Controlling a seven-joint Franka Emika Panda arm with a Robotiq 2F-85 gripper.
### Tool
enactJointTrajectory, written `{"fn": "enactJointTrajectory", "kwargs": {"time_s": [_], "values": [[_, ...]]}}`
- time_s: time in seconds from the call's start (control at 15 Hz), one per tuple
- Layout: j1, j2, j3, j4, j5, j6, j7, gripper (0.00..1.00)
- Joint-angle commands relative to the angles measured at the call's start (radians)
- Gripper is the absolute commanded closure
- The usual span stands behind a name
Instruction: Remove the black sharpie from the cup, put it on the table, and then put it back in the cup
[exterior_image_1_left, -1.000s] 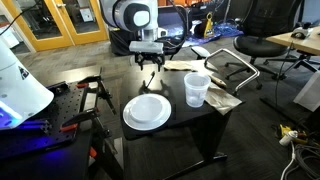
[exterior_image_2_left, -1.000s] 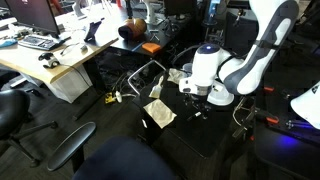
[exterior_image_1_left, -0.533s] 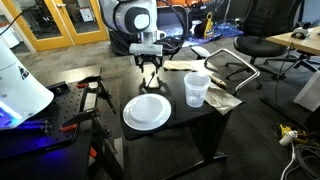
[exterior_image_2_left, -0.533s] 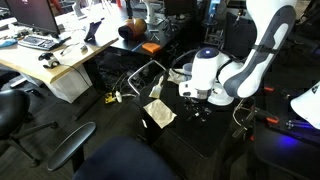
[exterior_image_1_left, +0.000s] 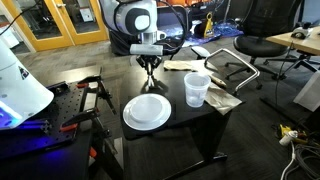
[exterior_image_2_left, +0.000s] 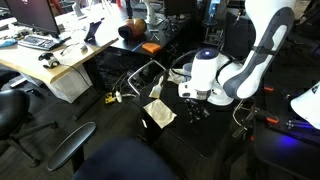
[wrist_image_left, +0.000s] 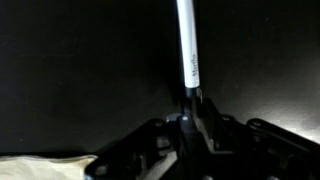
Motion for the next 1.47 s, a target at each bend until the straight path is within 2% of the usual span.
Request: {"fn": "enactJointTrajectory", "kwargs": {"time_s": [0.0,0.27,0.6,1.13,1.4], "values": [[0.005,0.012,-0.008,0.007,-0.018,0.039,0.016,1.00],[0.007,-0.009,-0.013,-0.004,-0.007,0.066,0.046,0.96],[0.027,-0.076,-0.066,-0.030,0.000,0.178,0.167,0.96],[0.067,-0.227,-0.170,-0.044,0.028,0.198,0.327,0.96],[0.118,-0.310,-0.265,-0.056,0.032,0.219,0.461,0.96]]}}
